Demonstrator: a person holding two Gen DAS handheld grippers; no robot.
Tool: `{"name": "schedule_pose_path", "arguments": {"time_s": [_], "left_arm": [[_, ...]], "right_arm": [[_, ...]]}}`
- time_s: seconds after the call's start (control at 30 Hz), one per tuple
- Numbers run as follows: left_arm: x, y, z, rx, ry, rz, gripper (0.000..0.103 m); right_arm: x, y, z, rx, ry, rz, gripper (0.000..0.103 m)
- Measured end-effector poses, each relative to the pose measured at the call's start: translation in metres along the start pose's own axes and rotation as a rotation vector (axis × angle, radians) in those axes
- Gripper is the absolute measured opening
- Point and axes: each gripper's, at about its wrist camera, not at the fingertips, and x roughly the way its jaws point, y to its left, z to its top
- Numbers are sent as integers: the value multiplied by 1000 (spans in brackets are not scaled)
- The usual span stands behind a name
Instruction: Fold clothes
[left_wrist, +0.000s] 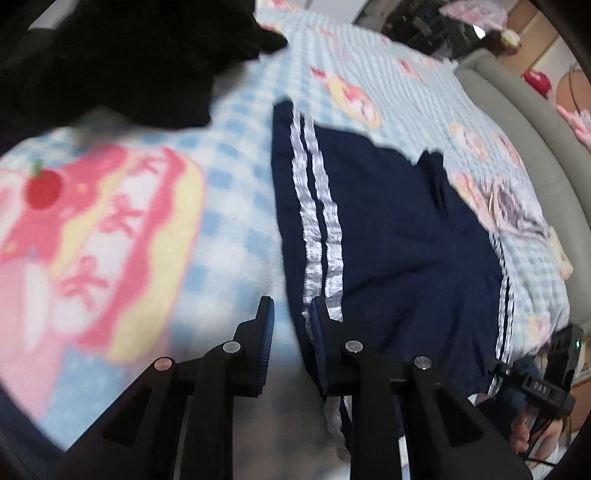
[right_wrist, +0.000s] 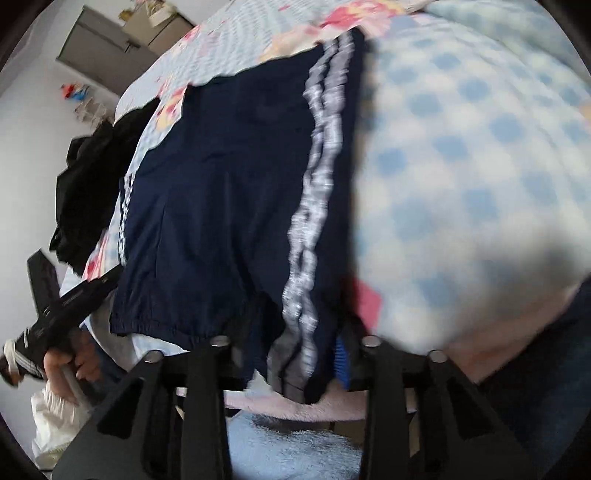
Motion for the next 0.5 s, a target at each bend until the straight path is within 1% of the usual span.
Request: {"name": "schedule_pose_path", "arguments": {"time_s": [0.03,0.07,0.1,0.17,0.2,0.23,0.27,0.3,0.33,0.37,0.43,0.47,0.5], "left_arm": [[-4,-6,-4,13,-22,-32,30],[-6,-13,-8,26,-39,-70,35],[-9,-20,-12,40,-56,-109,38],[-1,-32,-17,60,-18,-128,38],[3,-38,-20,70,5,-135,38],[6,-39,-22,69,23,-124,38],[8,-38,-24,64,39,-109,38],[10,-37,-27,60,55,-94,37],[12,-37,-29,56,71,-78,37],[14,-36,-32,51,87,-63,37],[17,-35,-37,43,119,-32,37],[16,-37,-37,50,120,-19,37],[11,-40,-35,52,98,-16,38]], "right_arm": [[-4,0,-1,-2,-15,-8,30],[-6,0,-2,-4,-24,-5,30],[-5,-1,-3,3,-22,16,32],[11,-4,-8,26,27,119,35],[13,-5,-10,34,28,136,34],[13,-6,-12,39,18,133,33],[13,-7,-13,45,8,131,27],[10,-7,-14,41,-5,119,16],[7,-7,-14,37,-16,103,12],[5,-7,-13,35,-27,87,10],[0,-8,-12,32,-47,55,9],[0,-8,-11,26,-46,36,8],[0,-8,-11,18,-40,16,8]]}}
